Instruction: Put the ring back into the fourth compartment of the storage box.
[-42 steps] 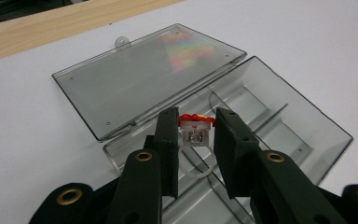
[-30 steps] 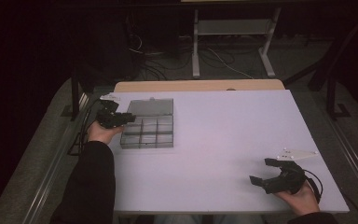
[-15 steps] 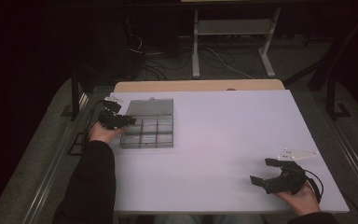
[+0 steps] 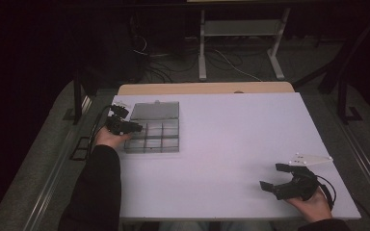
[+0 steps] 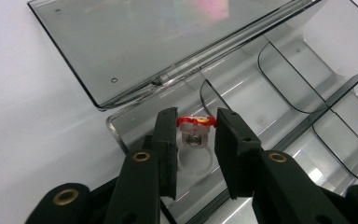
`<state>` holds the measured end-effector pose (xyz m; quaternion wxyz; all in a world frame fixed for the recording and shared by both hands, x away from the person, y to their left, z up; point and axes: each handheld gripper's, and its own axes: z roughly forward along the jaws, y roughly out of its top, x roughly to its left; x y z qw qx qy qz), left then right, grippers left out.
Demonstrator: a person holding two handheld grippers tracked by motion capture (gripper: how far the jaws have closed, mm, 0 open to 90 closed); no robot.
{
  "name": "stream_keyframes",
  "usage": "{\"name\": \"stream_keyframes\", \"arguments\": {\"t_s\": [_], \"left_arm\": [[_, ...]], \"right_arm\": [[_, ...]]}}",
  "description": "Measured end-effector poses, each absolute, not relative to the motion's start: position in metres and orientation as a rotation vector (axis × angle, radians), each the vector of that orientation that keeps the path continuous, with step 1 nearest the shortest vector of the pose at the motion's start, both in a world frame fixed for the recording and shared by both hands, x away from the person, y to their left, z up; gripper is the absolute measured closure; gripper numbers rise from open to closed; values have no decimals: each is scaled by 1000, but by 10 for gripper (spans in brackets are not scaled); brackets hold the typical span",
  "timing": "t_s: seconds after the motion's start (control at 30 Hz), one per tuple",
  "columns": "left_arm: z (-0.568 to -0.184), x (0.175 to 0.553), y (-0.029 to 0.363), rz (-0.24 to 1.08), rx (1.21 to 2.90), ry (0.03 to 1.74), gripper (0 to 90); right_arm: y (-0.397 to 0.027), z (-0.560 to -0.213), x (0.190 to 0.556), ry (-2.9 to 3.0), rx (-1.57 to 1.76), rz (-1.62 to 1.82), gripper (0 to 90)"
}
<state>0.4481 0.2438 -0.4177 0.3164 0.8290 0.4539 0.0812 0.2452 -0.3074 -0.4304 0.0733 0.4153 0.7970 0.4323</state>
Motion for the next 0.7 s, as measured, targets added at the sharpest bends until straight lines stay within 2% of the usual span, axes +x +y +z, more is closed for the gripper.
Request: {"name": "stream_keyframes", "arguments": {"t_s": [0.37, 0.7], "left_arm": [[-414, 445, 243, 199, 2182, 1196, 604], [-399, 437, 243, 248, 2180, 1181, 524]], "right_arm": [[-307, -430, 245, 2394, 1245, 1300, 1], [-306, -430, 245, 2397, 1236, 1300, 1]]}}
